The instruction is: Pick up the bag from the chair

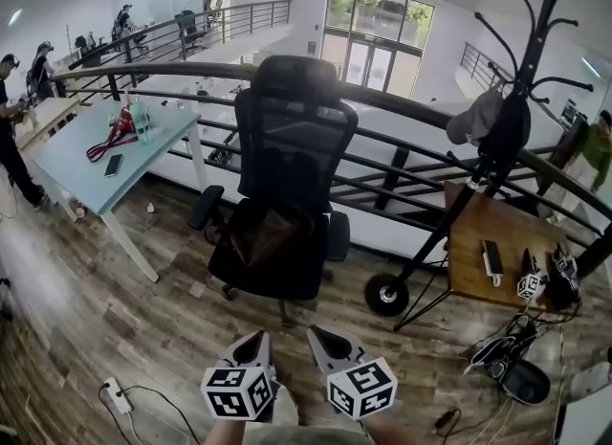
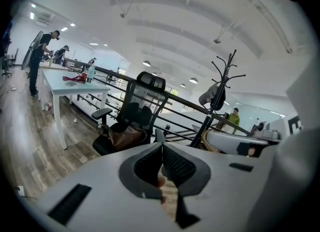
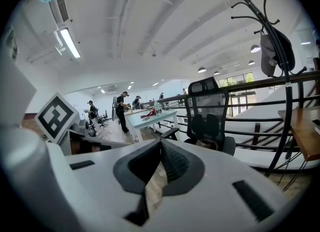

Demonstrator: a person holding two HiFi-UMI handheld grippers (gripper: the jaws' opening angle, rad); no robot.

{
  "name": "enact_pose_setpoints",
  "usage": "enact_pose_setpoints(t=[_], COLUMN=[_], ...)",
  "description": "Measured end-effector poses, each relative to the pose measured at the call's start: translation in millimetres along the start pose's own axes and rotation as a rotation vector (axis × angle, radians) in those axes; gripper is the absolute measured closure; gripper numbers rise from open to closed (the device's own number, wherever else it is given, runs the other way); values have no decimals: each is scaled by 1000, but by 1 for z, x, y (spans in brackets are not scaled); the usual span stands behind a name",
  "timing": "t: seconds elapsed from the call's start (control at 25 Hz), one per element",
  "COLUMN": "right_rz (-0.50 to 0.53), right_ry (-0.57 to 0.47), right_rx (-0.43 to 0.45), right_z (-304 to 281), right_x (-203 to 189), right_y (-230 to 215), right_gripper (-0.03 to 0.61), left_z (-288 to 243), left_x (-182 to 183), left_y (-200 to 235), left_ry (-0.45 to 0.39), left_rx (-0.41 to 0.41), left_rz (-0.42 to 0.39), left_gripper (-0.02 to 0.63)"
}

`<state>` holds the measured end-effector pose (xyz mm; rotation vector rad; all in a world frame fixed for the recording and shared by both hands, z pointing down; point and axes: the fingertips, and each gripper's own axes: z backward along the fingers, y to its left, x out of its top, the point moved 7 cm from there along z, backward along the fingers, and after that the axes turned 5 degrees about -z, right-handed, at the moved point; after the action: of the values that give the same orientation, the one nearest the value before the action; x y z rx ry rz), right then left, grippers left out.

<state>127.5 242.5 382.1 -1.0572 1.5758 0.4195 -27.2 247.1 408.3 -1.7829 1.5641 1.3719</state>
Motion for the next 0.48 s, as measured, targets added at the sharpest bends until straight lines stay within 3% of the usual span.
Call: enact_pose_setpoints(t=[0.48], right_rz=[-1], right_ry=[-15], right_rx=[-20], right_z=[-96], right_x=[59], right_y=[-42], right_gripper=[578], left_z=[-82], left_x=[69], left_y=[54], left_ry=[18], left_rx=[-21], left_rz=[-17], left_gripper=[611])
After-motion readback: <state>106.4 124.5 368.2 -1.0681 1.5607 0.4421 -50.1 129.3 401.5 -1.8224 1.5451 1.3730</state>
